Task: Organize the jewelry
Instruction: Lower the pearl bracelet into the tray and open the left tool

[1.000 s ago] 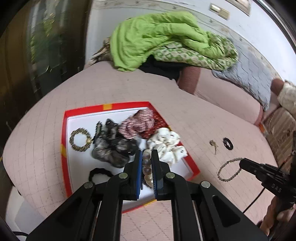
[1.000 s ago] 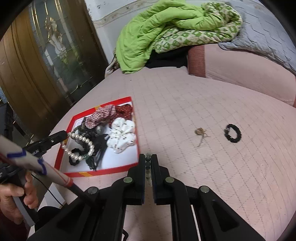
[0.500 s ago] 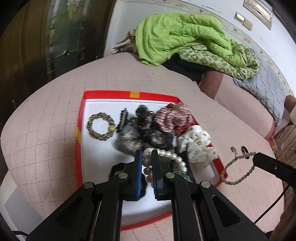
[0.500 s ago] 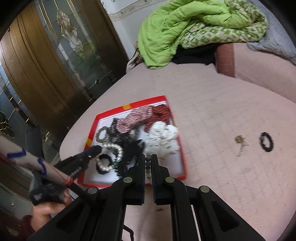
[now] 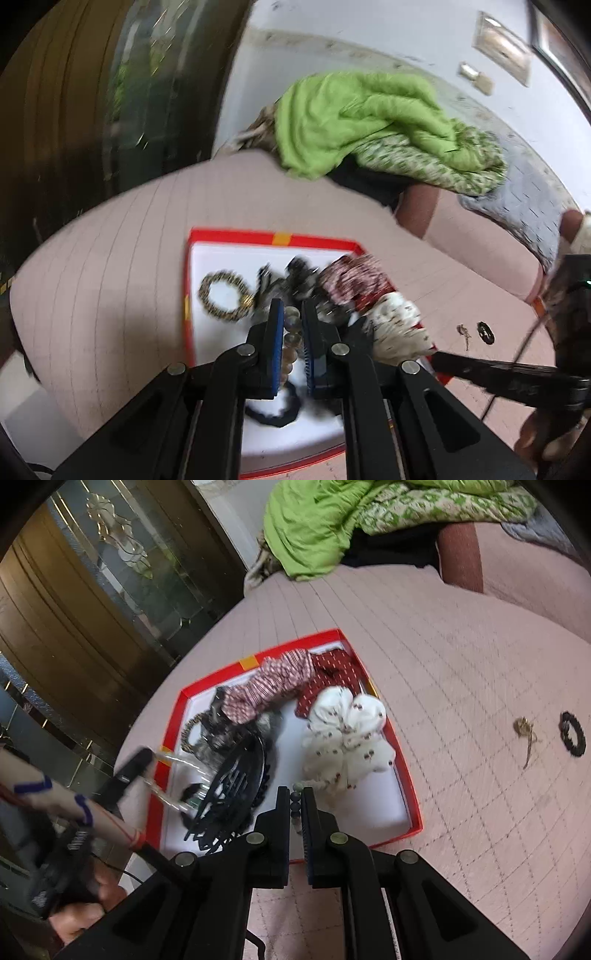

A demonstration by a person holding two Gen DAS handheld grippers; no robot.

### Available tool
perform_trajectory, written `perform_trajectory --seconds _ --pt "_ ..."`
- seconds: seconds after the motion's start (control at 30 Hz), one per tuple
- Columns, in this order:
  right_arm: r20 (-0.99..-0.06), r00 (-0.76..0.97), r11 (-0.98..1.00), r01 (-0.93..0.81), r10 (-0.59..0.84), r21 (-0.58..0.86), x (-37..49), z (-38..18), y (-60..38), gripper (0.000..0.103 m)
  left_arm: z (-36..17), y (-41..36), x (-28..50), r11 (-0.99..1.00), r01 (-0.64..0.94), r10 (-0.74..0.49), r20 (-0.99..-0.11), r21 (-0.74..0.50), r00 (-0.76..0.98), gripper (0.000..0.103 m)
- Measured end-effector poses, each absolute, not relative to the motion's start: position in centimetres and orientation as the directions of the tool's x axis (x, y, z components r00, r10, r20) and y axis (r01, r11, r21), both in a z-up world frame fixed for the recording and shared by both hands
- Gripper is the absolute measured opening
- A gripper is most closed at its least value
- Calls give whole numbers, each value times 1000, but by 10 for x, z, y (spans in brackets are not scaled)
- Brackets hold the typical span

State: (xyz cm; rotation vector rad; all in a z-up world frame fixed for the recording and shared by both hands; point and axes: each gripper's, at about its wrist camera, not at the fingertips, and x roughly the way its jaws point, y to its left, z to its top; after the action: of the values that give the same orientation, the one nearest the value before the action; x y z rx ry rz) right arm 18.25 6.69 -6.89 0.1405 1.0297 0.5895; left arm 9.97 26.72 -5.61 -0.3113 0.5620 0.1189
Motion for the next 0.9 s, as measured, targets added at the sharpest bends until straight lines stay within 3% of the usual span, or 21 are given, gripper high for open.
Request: perform_trajectory --seconds 0.1,0.47,0.67,0.9 --pt "-772 371 840 -392 517 374 182 -73 68 7 -57 258 105 959 -173 21 -555 -223 832 9" --pt "-727 382 806 -432 570 405 183 -56 78 7 -72 285 108 917 -276 48 -607 -288 793 9" --pt "-768 367 835 -399 525 380 192 -72 78 7 -99 304 117 876 -350 14 -706 -333 708 9" --pt "-796 365 862 -360 483 358 199 -88 68 7 -105 301 120 888 -358 39 -730 -287 682 9"
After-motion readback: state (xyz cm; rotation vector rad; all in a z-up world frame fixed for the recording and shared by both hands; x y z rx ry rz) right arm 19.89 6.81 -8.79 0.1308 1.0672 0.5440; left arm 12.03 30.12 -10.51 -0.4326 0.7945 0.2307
